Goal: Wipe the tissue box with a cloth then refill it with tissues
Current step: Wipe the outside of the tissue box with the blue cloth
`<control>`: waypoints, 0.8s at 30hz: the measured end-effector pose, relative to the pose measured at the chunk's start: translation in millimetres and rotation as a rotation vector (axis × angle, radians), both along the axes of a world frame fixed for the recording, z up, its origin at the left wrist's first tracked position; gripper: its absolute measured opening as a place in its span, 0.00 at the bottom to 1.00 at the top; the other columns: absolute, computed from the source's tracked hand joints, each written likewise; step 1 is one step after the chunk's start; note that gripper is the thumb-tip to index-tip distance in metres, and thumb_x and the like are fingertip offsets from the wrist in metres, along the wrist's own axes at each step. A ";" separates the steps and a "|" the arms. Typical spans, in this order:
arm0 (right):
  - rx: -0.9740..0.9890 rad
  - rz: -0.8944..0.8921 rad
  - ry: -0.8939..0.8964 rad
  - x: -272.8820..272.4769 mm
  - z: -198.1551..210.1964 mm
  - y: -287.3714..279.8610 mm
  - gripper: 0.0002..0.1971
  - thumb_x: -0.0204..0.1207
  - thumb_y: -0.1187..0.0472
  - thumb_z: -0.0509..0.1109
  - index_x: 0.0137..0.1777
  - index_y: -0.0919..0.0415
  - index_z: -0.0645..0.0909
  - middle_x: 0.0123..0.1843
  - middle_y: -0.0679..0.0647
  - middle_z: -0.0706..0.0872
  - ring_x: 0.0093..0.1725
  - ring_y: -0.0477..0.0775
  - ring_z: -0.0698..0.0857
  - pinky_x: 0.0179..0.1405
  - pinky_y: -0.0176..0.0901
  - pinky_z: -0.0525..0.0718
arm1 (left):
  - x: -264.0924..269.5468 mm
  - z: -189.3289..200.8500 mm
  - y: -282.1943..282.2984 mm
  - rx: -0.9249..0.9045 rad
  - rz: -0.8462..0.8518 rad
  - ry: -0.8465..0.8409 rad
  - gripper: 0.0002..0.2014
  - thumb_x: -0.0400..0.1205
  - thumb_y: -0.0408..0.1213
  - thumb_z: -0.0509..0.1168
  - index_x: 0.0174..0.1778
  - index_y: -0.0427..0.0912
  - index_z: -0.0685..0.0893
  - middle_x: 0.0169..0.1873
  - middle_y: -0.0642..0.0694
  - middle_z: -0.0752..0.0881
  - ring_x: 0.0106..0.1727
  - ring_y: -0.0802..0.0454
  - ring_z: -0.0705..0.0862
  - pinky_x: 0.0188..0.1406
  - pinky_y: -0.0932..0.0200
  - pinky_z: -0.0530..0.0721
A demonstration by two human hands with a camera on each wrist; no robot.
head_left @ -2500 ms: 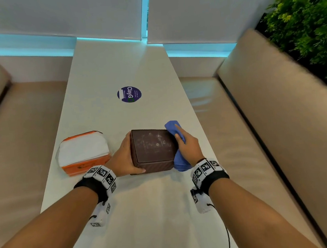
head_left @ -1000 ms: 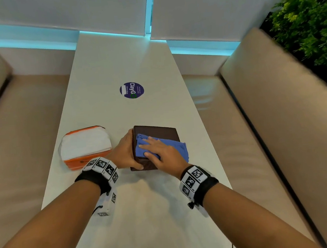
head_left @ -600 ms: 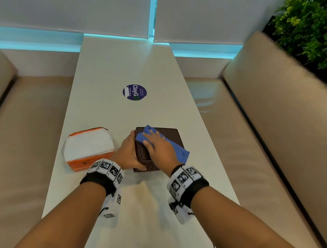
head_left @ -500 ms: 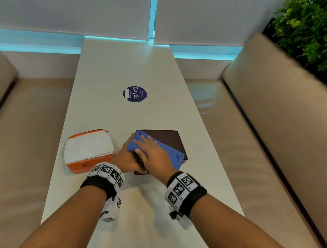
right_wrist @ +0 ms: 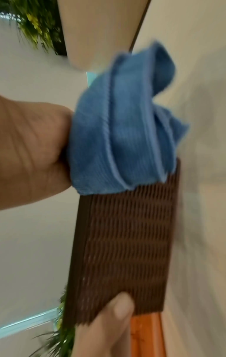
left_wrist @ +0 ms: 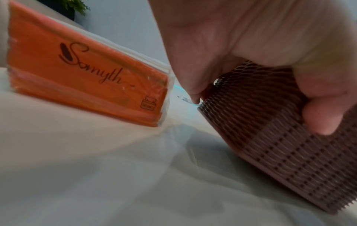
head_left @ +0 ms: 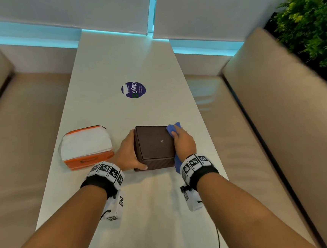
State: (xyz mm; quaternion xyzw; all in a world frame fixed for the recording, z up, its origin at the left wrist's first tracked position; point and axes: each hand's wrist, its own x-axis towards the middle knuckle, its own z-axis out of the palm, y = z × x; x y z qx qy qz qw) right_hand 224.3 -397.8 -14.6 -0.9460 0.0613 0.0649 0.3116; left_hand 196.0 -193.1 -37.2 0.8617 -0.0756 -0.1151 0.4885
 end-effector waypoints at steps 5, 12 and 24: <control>-0.040 0.018 -0.026 -32.3 1.5 8.0 0.20 0.87 0.57 0.52 0.77 0.58 0.69 0.81 0.61 0.67 0.81 0.60 0.65 0.79 0.54 0.65 | -1.3 -0.5 1.4 0.029 0.004 0.016 0.64 0.45 0.50 0.81 0.78 0.43 0.59 0.69 0.44 0.74 0.70 0.46 0.76 0.72 0.40 0.76; 0.035 0.291 -0.064 -81.2 15.2 64.9 0.22 0.87 0.57 0.53 0.80 0.57 0.66 0.84 0.60 0.60 0.86 0.57 0.54 0.85 0.48 0.53 | -4.5 8.9 1.0 -0.048 0.001 0.051 0.58 0.48 0.52 0.79 0.76 0.46 0.62 0.70 0.41 0.76 0.72 0.45 0.77 0.72 0.41 0.78; -0.202 0.303 0.038 -20.0 10.6 71.5 0.23 0.88 0.56 0.48 0.83 0.55 0.58 0.86 0.60 0.53 0.86 0.58 0.51 0.83 0.56 0.51 | 6.8 -16.1 14.4 -0.097 0.040 0.015 0.58 0.47 0.45 0.85 0.73 0.46 0.63 0.68 0.46 0.78 0.69 0.49 0.80 0.67 0.37 0.81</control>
